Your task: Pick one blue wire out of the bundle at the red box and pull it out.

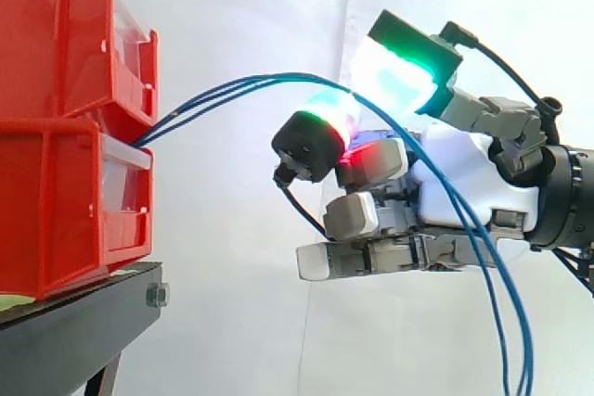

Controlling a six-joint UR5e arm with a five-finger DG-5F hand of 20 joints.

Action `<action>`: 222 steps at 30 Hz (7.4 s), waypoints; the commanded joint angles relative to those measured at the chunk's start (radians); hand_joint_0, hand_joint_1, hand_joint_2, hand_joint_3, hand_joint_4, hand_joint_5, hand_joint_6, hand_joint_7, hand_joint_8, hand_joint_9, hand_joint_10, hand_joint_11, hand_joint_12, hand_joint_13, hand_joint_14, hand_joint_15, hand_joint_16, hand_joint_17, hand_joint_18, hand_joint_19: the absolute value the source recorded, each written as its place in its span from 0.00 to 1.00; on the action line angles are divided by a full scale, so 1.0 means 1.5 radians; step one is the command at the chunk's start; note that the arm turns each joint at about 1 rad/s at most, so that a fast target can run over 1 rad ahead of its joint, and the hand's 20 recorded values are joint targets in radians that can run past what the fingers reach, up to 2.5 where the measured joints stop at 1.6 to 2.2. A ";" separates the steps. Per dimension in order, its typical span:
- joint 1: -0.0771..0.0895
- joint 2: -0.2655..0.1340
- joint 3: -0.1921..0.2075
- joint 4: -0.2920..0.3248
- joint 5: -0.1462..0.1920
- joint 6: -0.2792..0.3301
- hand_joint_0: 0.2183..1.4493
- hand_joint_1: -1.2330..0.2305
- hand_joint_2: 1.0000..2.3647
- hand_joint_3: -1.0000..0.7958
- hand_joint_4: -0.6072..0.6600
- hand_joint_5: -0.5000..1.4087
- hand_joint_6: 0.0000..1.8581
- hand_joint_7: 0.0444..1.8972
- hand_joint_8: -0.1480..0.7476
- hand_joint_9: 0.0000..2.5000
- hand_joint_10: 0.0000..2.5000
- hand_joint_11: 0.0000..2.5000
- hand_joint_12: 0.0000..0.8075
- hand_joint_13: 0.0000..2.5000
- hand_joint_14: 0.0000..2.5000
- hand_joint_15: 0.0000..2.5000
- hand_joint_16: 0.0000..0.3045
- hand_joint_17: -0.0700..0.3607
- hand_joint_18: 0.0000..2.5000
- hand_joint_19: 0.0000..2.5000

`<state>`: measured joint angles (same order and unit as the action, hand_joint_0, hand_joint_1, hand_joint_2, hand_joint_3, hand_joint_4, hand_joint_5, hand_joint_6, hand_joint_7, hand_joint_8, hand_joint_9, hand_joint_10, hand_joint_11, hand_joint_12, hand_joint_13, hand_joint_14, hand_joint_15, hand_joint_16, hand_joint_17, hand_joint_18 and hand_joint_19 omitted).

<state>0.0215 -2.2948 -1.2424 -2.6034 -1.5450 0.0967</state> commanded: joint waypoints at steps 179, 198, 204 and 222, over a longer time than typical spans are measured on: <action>-0.004 0.000 -0.031 0.044 -0.020 -0.002 0.26 0.29 0.00 0.33 0.63 0.19 0.47 0.59 0.48 0.41 0.01 0.44 0.47 0.34 0.01 0.35 0.20 0.47 0.17 0.20; -0.004 0.000 -0.031 0.043 -0.020 -0.002 0.27 0.28 0.00 0.30 0.61 0.21 0.47 0.65 0.47 0.47 0.01 0.48 0.47 0.37 0.01 0.35 0.19 0.46 0.20 0.21; -0.003 0.000 -0.031 0.043 -0.020 -0.002 0.30 0.26 0.01 0.35 0.59 0.22 0.47 0.67 0.47 0.47 0.01 0.49 0.46 0.37 0.01 0.35 0.18 0.45 0.20 0.21; -0.003 0.000 -0.031 0.043 -0.020 -0.001 0.27 0.32 0.01 0.41 0.65 0.20 0.44 0.69 0.45 0.40 0.01 0.39 0.46 0.34 0.01 0.34 0.20 0.48 0.17 0.21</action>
<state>0.0167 -2.2948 -1.2885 -2.5387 -1.5754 0.0945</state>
